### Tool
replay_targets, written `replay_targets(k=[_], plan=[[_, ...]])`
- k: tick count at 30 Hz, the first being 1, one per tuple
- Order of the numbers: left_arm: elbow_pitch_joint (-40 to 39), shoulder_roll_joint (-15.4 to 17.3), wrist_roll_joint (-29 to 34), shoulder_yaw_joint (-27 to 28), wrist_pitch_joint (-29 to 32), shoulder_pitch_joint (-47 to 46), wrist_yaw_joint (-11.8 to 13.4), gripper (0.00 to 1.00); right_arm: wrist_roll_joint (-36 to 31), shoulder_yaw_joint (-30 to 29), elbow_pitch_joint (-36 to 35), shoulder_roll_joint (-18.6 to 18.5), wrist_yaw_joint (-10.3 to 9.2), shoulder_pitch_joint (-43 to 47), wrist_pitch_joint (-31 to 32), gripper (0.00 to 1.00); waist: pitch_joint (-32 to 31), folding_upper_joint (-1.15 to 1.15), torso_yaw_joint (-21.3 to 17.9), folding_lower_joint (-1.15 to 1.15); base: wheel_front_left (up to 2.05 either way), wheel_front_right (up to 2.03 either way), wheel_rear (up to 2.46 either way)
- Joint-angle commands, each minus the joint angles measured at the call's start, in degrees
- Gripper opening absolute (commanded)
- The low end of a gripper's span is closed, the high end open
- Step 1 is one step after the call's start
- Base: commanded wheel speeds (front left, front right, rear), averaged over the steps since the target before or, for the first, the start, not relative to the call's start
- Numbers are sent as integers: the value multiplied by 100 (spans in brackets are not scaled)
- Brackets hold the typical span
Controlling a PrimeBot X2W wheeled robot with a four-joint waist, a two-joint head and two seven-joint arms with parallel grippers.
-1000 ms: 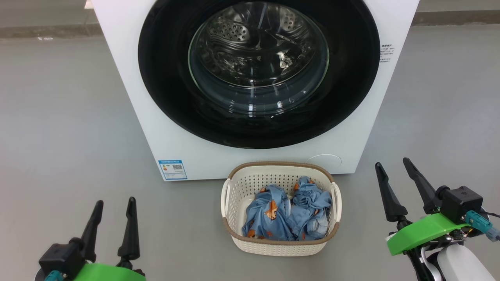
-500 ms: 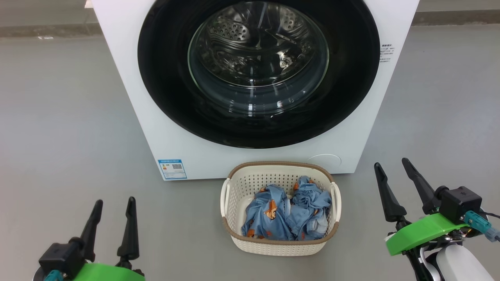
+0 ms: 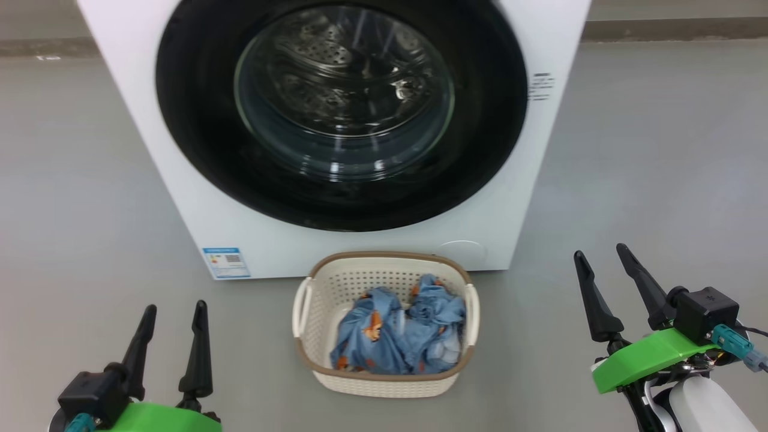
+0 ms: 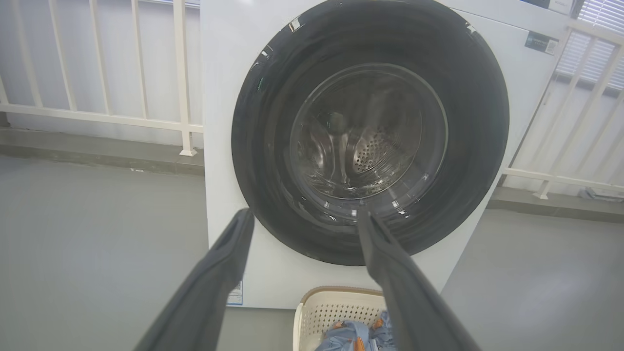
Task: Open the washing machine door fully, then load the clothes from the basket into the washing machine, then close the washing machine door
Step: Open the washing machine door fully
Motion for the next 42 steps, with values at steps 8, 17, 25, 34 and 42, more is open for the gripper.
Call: replay_targets(k=[8,17,25,34,42], plan=[[-97,109,-235,66,-37,-281,-21,100,-20,81,-105,-73,32,-229,-71,100,-13,0,3,0,110,110,-220],[-74,147,-316,-26,-37,-261,-21,100,1,119,-86,-110,32,-245,-71,100,-68,0,-14,0,40,40,-79],[-80,143,-293,-11,-37,-231,-21,100,45,115,-64,-142,32,-220,-71,100,-94,0,-44,0,0,0,0],[-107,127,-226,7,-37,-211,-21,100,43,112,-43,-172,32,-212,-71,100,-98,0,-48,0,0,0,0],[-170,52,-218,146,-37,-187,-13,100,52,17,-34,-172,32,-221,-71,100,-32,0,-12,0,0,0,0]])
